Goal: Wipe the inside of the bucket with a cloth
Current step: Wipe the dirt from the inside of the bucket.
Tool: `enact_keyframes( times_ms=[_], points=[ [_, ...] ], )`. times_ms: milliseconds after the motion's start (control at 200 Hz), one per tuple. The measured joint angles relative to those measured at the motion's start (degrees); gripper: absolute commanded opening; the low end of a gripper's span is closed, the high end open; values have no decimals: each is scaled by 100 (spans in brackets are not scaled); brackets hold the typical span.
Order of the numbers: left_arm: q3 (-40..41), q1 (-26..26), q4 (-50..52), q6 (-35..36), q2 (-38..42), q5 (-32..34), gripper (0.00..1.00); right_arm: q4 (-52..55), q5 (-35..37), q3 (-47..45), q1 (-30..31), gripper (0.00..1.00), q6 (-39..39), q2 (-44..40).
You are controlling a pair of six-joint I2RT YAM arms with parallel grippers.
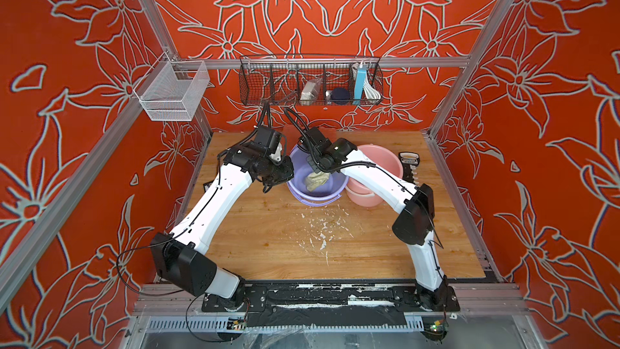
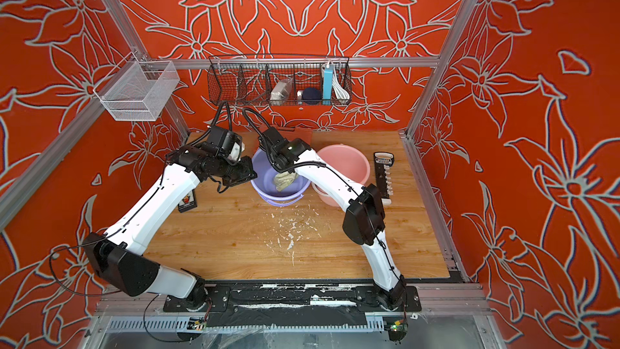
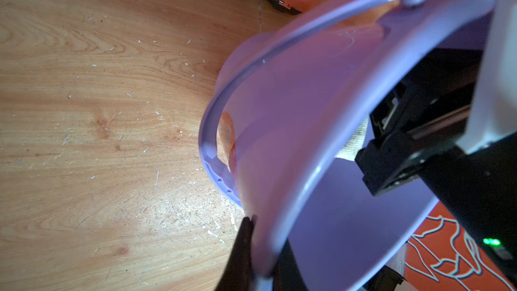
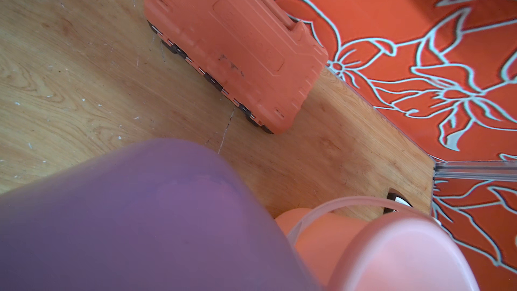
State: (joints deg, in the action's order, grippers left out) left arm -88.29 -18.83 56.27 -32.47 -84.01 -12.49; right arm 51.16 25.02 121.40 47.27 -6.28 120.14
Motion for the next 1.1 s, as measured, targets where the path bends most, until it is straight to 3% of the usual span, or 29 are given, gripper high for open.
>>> enact_keyframes(
  times_ms=[235, 415, 831, 941, 1101],
  points=[
    [-61, 61, 116, -70, -219, 48, 0, 166, -586, -494, -142, 0, 177, -420],
    [-87, 234, 175, -201, -275, 306, 0, 245, -1989, -1073, -177, 0, 531, -756],
    [-160, 227, 348, -201, -275, 352, 0, 33, -4994, -1054, 160, 0, 514, -516],
    [-192, 227, 422, -199, -275, 400, 0, 68, -4876, -960, 149, 0, 348, -461],
    [-267, 227, 426, -179, -273, 586, 0, 369, -3491, -903, 101, 0, 24, -459]
  ],
)
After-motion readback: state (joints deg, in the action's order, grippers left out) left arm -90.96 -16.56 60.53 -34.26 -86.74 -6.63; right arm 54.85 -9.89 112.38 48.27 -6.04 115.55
